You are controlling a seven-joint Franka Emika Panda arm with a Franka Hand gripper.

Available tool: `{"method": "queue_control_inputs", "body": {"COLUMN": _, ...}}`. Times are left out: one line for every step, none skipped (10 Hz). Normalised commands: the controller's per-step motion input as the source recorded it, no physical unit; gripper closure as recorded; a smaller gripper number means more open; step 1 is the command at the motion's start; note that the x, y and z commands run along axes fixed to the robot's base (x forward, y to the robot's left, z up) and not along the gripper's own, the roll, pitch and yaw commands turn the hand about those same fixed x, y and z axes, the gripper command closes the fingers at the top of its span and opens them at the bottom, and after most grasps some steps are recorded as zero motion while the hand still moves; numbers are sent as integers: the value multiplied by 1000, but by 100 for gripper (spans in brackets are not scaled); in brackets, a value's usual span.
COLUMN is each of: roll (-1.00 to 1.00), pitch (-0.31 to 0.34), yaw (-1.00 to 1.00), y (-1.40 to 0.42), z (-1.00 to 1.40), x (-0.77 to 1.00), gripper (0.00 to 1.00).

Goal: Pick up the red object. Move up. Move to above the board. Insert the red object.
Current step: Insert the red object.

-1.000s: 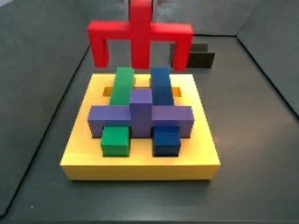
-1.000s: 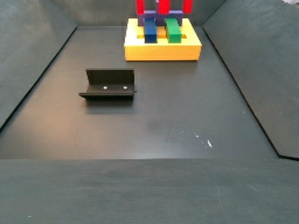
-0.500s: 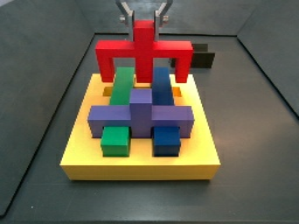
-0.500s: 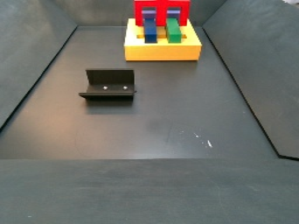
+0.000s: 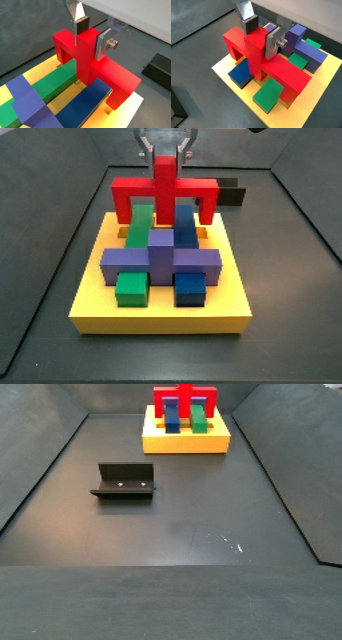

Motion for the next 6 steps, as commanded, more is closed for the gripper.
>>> {"method": "queue_control_inputs", "body": {"roll": 0, "pitch": -26, "yaw": 0, "y": 0, "z": -54, "x": 0, "gripper": 100}}
{"method": "queue_control_inputs", "body": {"roll": 51, "pitch": 24, "yaw": 0, "y": 0, "z": 254, "x": 11, "gripper": 100}}
{"method": "queue_control_inputs", "body": {"roll": 63, "pitch": 21, "yaw": -3, "y": 0, "z": 271, "x": 0, "gripper": 100}}
{"method": "queue_control_inputs", "body": {"roll": 50, "pitch": 0, "yaw": 0, "y": 0, "z": 29, "x": -66, "gripper": 100}}
{"method": "queue_control_inputs", "body": {"roll": 3, "pitch": -50, "yaw": 0, "y": 0, "z": -106, "x": -66, "gripper": 100}}
{"method": "queue_control_inputs", "body": {"roll": 0, "pitch": -123, "yaw": 0, "y": 0, "z": -320, "x": -34, "gripper": 100}}
